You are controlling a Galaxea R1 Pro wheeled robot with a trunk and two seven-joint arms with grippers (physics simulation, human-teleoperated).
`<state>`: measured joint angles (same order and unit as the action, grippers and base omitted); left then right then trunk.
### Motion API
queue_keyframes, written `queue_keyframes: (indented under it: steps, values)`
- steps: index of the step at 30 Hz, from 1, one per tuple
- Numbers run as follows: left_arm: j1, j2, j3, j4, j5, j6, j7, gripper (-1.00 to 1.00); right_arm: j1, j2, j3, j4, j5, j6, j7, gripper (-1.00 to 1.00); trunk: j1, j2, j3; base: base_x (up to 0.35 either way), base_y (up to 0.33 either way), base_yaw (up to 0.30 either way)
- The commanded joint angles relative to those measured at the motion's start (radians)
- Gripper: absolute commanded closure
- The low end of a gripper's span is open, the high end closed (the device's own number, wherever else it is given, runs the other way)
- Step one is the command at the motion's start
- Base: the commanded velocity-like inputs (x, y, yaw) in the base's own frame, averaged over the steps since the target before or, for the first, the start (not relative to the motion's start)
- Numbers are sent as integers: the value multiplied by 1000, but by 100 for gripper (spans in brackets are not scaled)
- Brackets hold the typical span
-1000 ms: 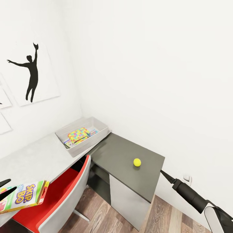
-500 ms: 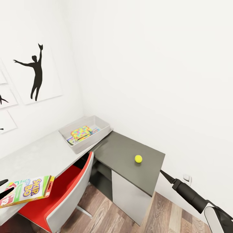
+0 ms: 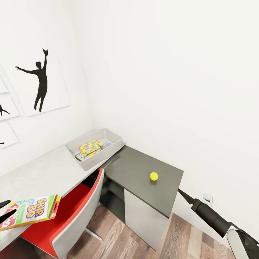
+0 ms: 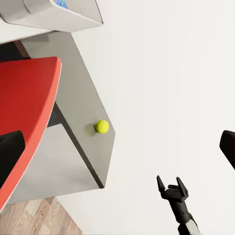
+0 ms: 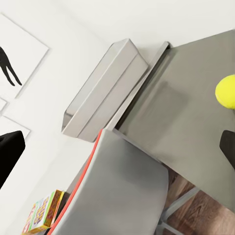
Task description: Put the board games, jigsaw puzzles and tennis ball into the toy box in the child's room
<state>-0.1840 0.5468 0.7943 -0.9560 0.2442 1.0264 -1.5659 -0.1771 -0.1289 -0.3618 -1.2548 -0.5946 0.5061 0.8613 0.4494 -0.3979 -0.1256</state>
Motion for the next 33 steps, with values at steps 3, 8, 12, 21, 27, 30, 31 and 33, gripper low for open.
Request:
queue_keyframes:
  steps: [3,8,12,21,27,30,31,33]
  values:
    - [-1,-3,1,0,-15,11,13,-100,-1,0,0,0,-6,8,-1,-100,1,-2,-2,0,0,0]
    - [-2,-8,1,3,-22,11,66,-100,-1,0,0,0,-5,8,-2,-100,1,-2,-2,0,0,0]
    - [-3,-10,1,8,-24,11,90,-100,-1,0,0,1,-5,8,-3,-100,1,-2,-2,0,0,0]
    - [-5,-11,-1,14,-26,12,109,-100,-1,1,0,1,-2,9,-4,-100,1,-2,-2,0,0,0]
    - [-7,-11,-1,16,-27,12,125,-100,-1,1,0,1,-1,12,-4,-100,1,-2,-2,0,0,0]
    - [-9,-11,-1,24,-28,12,139,-100,-1,1,0,1,-1,13,-4,-100,1,-2,-2,0,0,0]
    - [-11,-11,-2,29,-28,12,144,-100,-1,1,0,1,-1,13,-4,-100,1,-2,-2,0,0,0]
    - [-13,-11,-3,44,-28,12,157,-100,-1,1,0,1,-1,13,-4,-100,1,-2,-2,0,0,0]
